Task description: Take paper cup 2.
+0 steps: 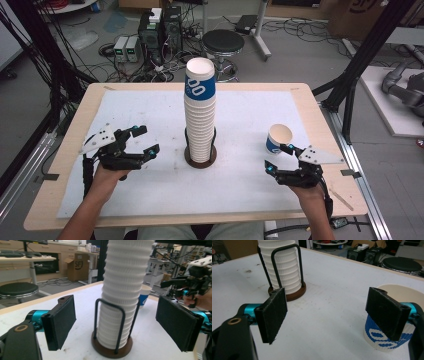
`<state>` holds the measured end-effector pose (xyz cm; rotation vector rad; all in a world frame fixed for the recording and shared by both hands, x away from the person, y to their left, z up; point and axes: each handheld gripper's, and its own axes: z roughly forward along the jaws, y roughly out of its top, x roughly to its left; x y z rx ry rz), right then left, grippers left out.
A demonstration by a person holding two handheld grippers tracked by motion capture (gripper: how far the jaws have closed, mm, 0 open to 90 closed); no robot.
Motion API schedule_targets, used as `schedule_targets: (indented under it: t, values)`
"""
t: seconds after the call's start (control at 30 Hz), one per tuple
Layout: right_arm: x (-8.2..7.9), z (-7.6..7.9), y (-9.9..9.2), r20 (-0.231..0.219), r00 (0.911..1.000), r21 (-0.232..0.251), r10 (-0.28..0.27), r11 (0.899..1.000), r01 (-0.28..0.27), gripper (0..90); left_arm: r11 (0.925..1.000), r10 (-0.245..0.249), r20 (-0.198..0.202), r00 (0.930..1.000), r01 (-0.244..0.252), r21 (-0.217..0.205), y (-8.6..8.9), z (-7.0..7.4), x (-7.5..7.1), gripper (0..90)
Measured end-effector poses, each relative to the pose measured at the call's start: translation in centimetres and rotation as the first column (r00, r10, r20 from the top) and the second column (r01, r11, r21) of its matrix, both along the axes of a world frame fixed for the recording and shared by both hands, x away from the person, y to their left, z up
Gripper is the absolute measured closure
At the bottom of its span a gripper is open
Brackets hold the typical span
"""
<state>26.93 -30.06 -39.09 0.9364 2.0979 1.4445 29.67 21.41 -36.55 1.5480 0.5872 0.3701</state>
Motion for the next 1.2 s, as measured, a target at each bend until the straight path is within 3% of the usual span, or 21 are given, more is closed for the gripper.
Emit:
schedule_targets:
  t: [0.17, 0.37, 0.53, 0.77, 1.2]
  values:
    - [0.0, 0.0, 0.1, -0.003, 1.0000, 0.000, 0.006, 1.000, -0.006, 18.1, 0.9989, -0.047, 0.009, 0.9989, 0.047, -0.008, -0.9, 2.5, 0.2, 15.7]
    - [0.2, -0.1, 0.3, -0.020, 0.9996, 0.003, 0.018, 1.000, -0.018, 18.1, 0.9961, -0.088, 0.047, 0.9950, 0.089, -0.006, -2.1, 5.8, 0.6, 15.2]
    - [0.2, 0.0, 0.4, -0.023, 0.9994, 0.011, 0.027, 1.000, -0.027, 18.1, 0.9929, -0.119, 0.050, 0.9916, 0.119, 0.002, -2.8, 8.5, 1.4, 15.1]
    - [0.3, -0.1, 0.5, -0.026, 0.9991, 0.010, 0.034, 0.999, -0.033, 18.1, 0.9916, -0.129, 0.069, 0.9892, 0.128, 0.024, -3.7, 12.0, 2.6, 15.1]
    - [0.3, -0.2, 0.6, -0.025, 0.9988, 0.010, 0.041, 0.999, -0.041, 18.1, 0.9884, -0.146, 0.066, 0.9870, 0.143, 0.052, -6.0, 16.0, 5.2, 15.2]
